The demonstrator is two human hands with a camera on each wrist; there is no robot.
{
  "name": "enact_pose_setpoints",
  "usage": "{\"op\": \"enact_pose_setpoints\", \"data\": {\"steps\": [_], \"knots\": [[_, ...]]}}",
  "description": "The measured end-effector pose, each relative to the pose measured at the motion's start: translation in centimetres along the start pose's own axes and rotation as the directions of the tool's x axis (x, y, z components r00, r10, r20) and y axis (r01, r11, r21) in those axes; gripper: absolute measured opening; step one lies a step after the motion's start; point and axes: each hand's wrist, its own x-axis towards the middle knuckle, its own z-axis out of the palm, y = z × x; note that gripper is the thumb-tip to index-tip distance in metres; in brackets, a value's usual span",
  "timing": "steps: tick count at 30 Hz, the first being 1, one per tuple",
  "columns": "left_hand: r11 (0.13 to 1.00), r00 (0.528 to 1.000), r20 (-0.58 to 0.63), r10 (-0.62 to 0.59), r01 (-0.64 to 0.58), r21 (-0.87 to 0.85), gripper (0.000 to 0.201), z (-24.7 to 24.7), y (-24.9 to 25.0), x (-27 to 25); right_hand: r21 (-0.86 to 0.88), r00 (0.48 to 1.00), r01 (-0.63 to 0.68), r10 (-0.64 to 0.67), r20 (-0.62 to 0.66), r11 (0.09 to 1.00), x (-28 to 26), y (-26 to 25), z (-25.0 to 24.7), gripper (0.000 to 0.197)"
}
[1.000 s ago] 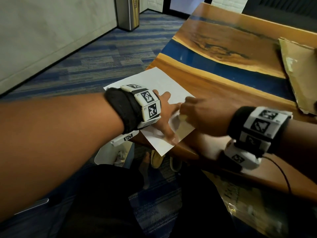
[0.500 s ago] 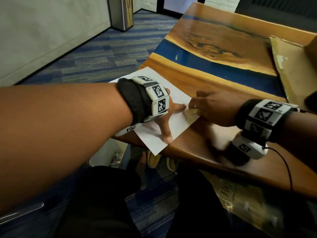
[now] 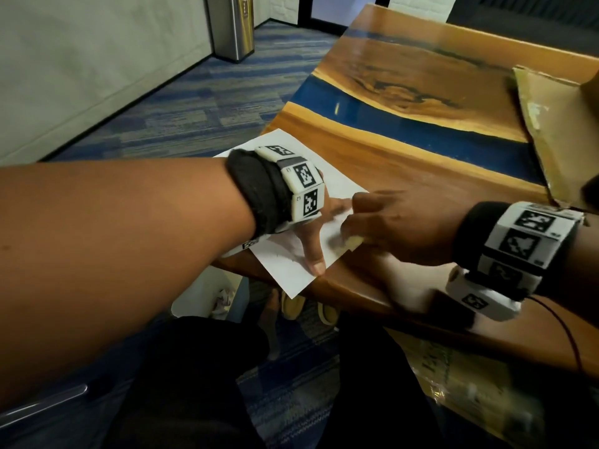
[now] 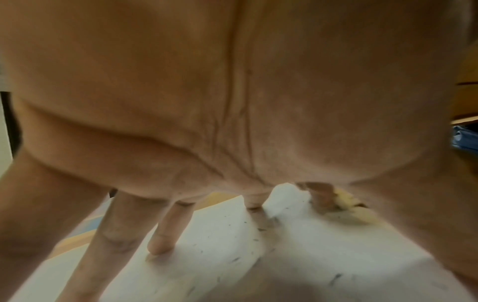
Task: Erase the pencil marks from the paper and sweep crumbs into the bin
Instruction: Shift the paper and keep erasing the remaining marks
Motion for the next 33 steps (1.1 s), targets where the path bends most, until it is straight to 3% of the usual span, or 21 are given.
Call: {"op": "enact_pose_setpoints", "data": {"steps": [2,6,12,18,24,28,29,33], "knots": [[1.000,1.000,-0.005,-0.002,0.002,-0.003,0.127,-0.1,0.1,0.0,0.000,1.000,-0.016,0.016,0.001,1.000,0.1,0.3,0.1,0.040],[0.997,0.998,0.010,-0.058,0.058,-0.044,0.132,0.6,0.1,0.3,0.028,0.952,-0.305,0.305,-0.004,0.952,1.3,3.0,0.5,0.035],[0.981,0.996,-0.067,-0.056,0.043,-0.190,0.104,1.9,-1.8,0.5,0.063,0.936,-0.351,0.352,-0.013,0.934,1.6,3.9,1.0,0.027],[0.983,0.992,-0.120,-0.030,0.008,-0.181,0.109,4.0,-3.1,1.3,0.042,0.935,-0.356,0.356,0.002,0.934,2.0,2.4,0.2,0.027],[0.981,0.995,-0.098,0.036,-0.054,-0.188,0.125,4.5,-3.5,2.0,0.128,0.995,-0.090,0.093,-0.019,0.988,2.7,-3.5,0.4,0.025],[0.987,0.996,-0.081,0.043,-0.055,-0.149,0.121,4.4,-3.4,2.0,0.000,0.961,-0.271,0.270,-0.063,0.963,3.3,0.9,0.1,0.028],[0.987,0.996,-0.082,0.043,-0.055,-0.149,0.120,4.3,-3.3,2.0,0.007,0.962,-0.265,0.265,-0.066,0.964,3.3,0.6,0.1,0.028],[0.984,0.995,-0.096,0.035,-0.051,-0.169,0.122,4.2,-3.3,2.2,0.114,0.996,-0.084,0.087,-0.020,0.990,3.0,-3.8,0.3,0.026]]}}
